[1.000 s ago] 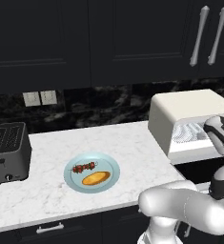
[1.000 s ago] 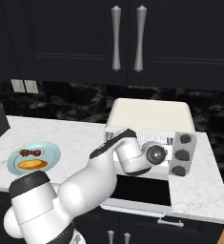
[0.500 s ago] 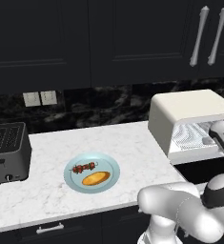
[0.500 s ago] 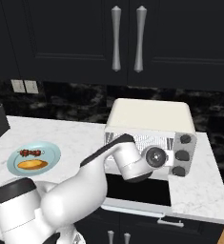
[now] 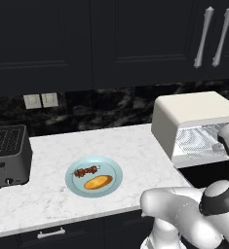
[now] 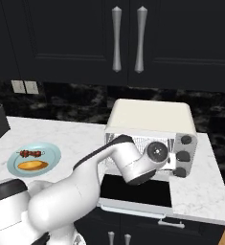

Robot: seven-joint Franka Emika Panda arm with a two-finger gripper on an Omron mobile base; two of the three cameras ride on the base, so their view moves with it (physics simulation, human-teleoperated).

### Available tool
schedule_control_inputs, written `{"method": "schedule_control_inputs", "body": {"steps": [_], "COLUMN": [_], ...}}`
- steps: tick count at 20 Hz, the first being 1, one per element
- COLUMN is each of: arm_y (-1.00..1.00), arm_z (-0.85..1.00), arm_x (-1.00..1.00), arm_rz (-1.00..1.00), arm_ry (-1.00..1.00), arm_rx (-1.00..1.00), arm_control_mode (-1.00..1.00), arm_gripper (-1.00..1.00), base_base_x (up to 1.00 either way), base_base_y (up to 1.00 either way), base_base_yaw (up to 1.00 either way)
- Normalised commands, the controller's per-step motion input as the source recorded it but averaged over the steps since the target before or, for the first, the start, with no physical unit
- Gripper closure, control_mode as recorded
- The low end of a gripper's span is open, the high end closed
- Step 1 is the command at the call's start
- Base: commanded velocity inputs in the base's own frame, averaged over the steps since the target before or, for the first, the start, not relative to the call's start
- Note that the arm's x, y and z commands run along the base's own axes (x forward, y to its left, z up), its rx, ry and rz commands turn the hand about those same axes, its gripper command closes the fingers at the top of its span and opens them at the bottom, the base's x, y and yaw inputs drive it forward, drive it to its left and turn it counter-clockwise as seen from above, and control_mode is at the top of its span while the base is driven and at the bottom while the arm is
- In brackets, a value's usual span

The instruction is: Pick up the kebab skewer and baguette bread, and place them inside the toaster oven. Close the toaster oven door and start by setting the timer.

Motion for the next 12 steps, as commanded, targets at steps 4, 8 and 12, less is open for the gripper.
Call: {"method": "schedule_control_inputs", "body": {"steps": [4, 8, 12], "arm_y": [0.0, 0.0, 0.0], "arm_z": [-0.95, -0.91, -0.9], "arm_x": [-0.7, -0.68, -0.71], "arm_rz": [0.0, 0.0, 0.0], "arm_ry": [0.12, 0.14, 0.14], "arm_rx": [-0.03, -0.04, -0.05], "arm_control_mode": [-1.0, -1.0, -1.0], "arm_gripper": [-1.0, -1.0, -1.0], "base_base_x": [0.0, 0.0, 0.0], "base_base_y": [0.0, 0.0, 0.0], "base_base_yaw": [0.0, 0.0, 0.0]}}
